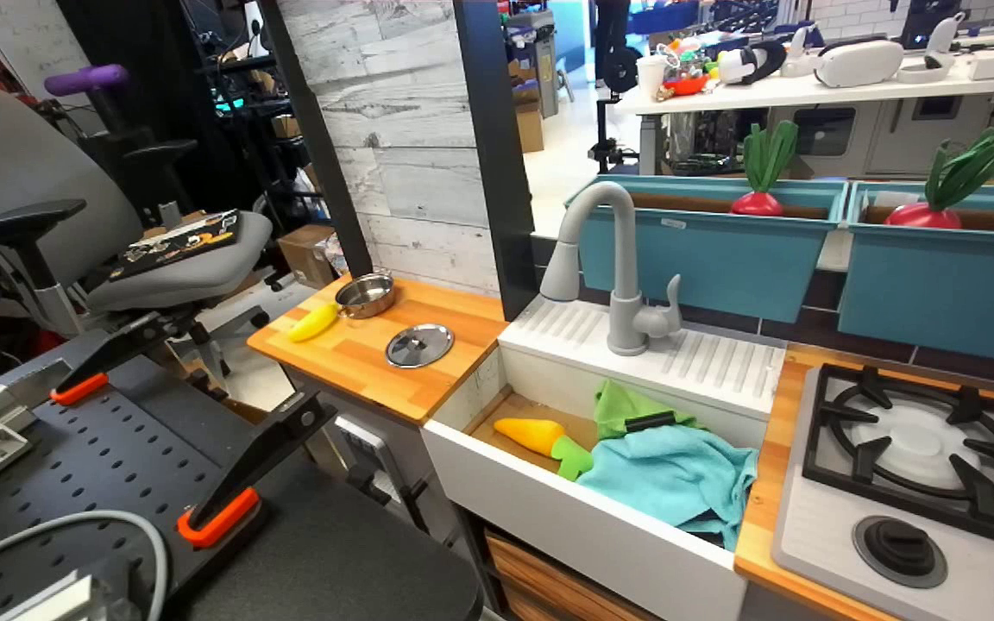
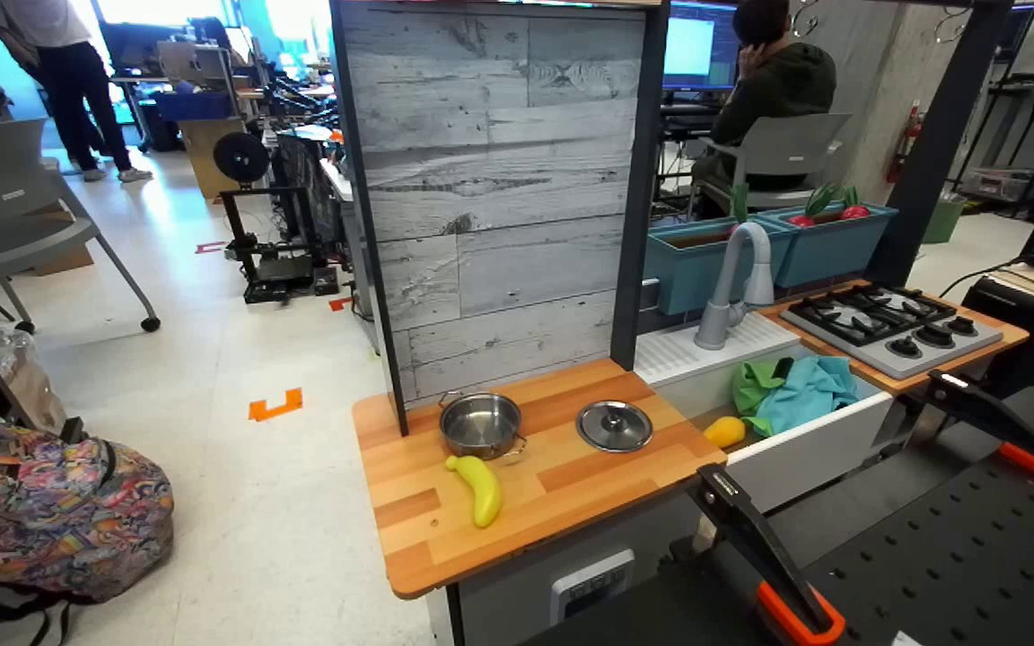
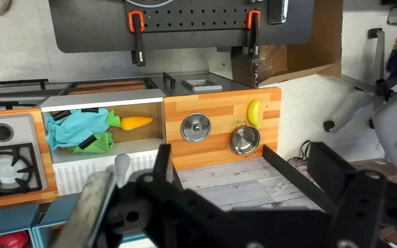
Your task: Put the banana into the pot
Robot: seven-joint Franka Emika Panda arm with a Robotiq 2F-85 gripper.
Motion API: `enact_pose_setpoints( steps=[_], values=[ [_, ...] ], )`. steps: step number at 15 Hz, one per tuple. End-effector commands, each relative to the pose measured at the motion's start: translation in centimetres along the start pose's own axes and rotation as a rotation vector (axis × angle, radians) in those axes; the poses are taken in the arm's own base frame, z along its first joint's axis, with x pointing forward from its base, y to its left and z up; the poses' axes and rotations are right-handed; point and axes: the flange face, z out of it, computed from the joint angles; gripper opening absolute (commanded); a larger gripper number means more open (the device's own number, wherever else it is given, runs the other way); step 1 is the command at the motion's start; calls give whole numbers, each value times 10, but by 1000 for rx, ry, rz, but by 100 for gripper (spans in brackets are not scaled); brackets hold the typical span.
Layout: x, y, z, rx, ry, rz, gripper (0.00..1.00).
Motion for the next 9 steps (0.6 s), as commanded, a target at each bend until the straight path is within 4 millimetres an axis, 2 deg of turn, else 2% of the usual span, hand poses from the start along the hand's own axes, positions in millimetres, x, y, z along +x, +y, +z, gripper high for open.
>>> enact_pose_setpoints(
  steps=[1,5,9],
  values=[
    [0,0,0,0,-1,0,100],
    [15,-12,11,-33,3,-8,100],
    [50,-44,40,-83,-17,-57,100]
  ],
)
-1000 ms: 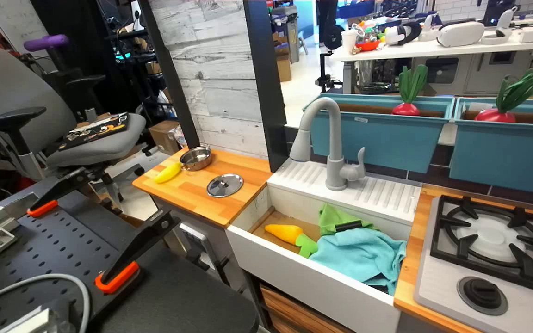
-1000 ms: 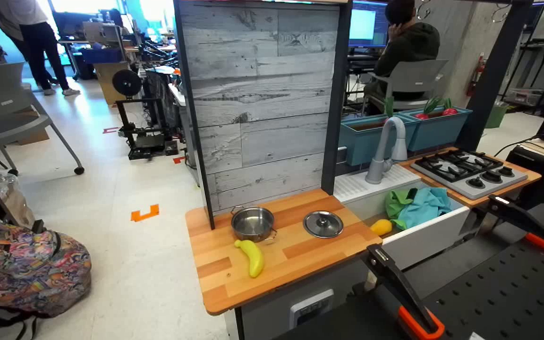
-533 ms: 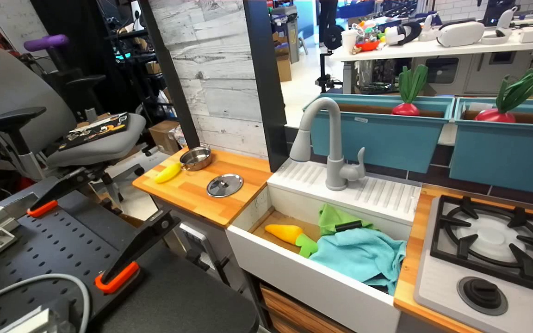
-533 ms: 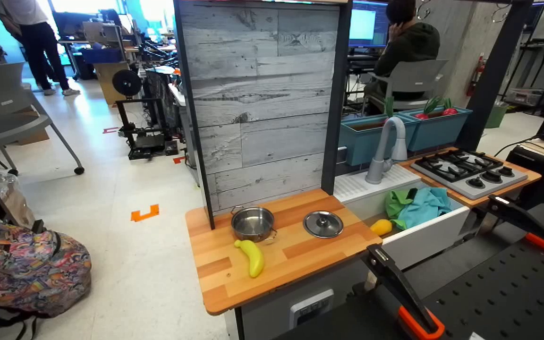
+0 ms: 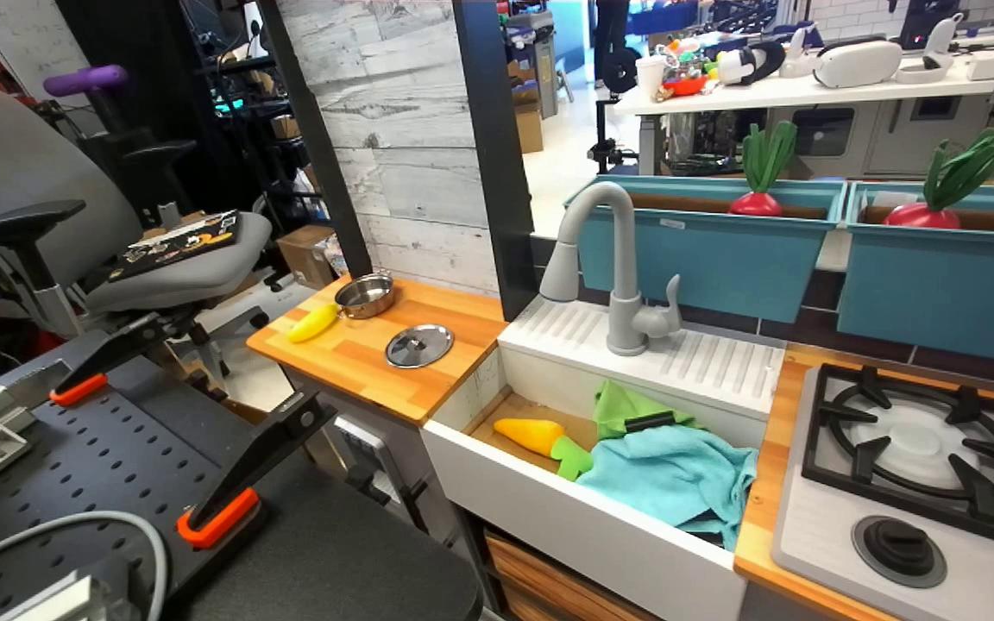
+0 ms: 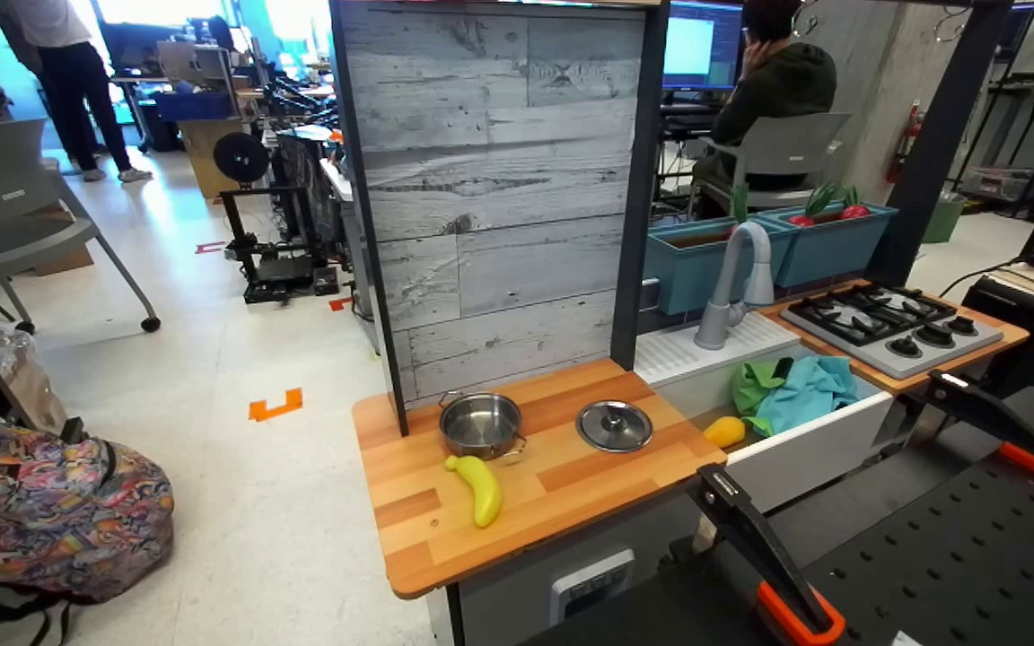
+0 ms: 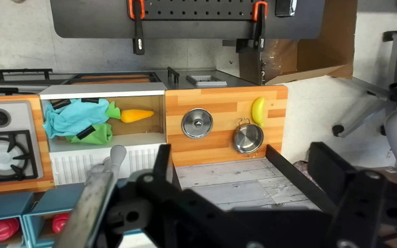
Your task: Put the banana into the pot
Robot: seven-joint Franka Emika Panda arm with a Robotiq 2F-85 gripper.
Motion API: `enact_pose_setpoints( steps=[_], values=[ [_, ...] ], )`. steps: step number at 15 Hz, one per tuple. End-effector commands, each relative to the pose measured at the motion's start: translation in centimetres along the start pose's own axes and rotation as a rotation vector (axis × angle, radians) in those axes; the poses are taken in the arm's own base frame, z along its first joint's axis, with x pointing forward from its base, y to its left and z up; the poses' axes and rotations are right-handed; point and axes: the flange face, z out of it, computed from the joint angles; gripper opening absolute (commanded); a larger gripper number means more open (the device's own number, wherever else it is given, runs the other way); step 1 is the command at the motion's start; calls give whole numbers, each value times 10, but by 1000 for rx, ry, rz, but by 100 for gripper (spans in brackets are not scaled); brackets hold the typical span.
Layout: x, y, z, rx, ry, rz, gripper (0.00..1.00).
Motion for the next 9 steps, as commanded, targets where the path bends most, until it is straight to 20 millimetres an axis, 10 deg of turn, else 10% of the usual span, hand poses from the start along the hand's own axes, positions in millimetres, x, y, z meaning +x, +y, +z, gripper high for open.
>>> enact_pose_setpoints(
  steps=[1,9],
  values=[
    [36,-27,30,-49,-27,-39,100],
    [99,-80,156,-153,-166,-192,100]
  ],
)
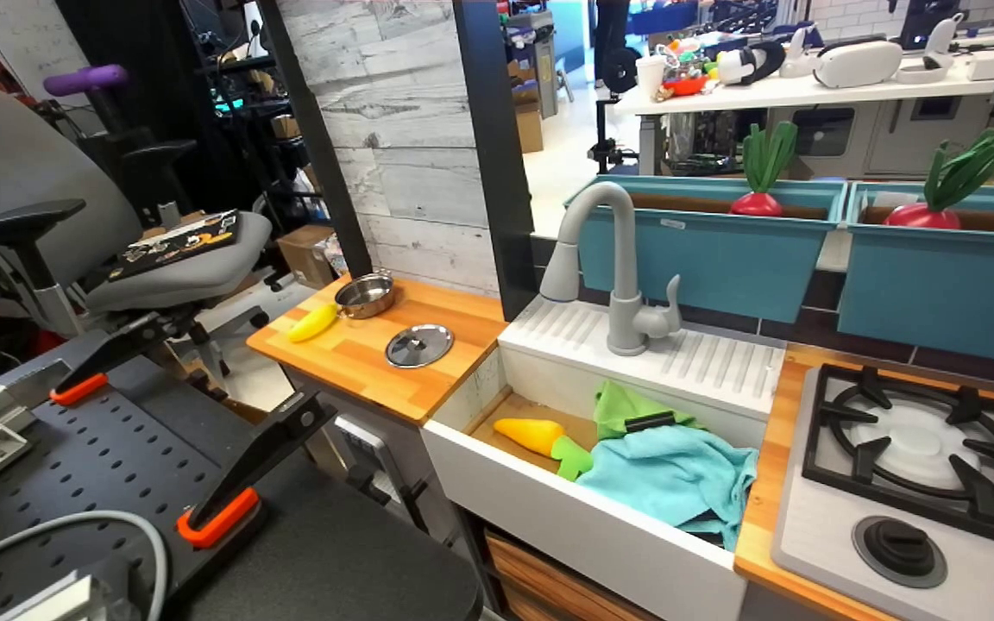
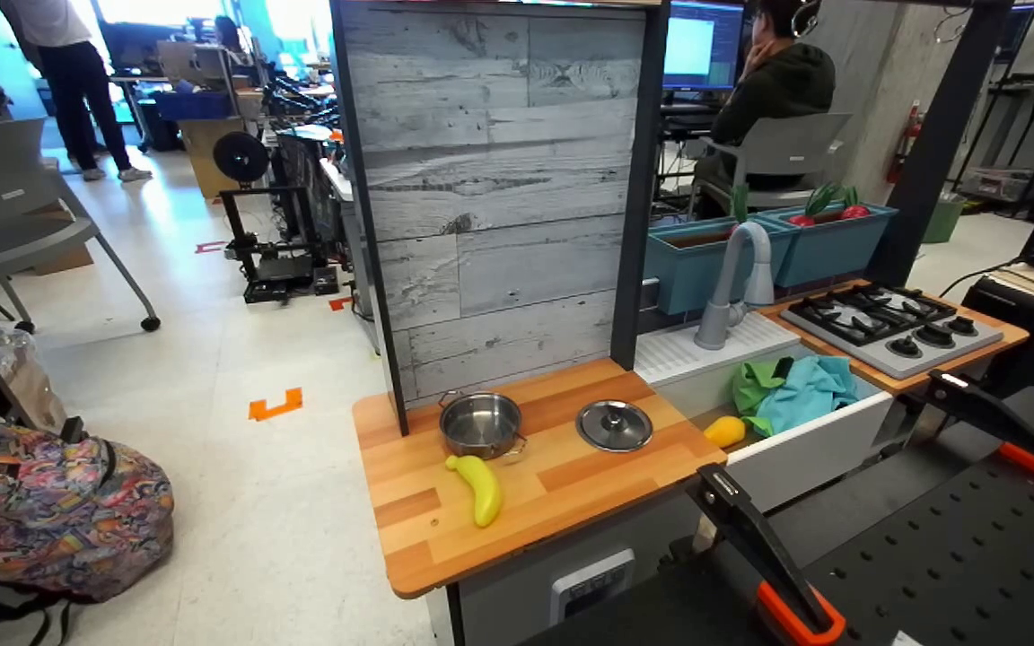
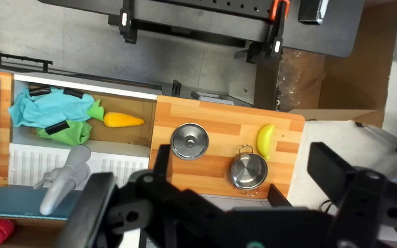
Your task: Put the banana into the pot
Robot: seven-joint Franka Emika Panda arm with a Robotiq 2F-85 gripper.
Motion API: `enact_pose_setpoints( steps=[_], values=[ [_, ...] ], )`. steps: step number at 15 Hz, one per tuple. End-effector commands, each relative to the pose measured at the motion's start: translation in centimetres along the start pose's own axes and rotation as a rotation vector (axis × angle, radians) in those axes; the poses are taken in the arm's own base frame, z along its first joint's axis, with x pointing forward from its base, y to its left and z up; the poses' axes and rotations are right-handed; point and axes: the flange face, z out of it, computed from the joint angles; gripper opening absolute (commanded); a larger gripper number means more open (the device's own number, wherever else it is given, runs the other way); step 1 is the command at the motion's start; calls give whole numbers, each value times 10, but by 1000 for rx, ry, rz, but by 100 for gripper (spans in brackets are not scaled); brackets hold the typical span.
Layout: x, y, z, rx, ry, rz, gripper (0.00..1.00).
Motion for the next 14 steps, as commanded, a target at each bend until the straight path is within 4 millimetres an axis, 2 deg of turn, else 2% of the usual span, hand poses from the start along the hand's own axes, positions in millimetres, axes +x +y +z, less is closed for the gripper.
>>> enact_pose_setpoints(
  steps=[1,3,4,6,13,14],
  values=[
    [38,-16,46,-59,-33,-48,100],
    [54,-20,66,-96,-81,-51,100],
    [36,-18,58,-55,-63,-52,100],
    [47,-20,74,-69,-94,-54,100],
    [53,-19,71,-74,-88,-55,100],
    [57,-23,75,-92,-76,-40,100]
  ],
)
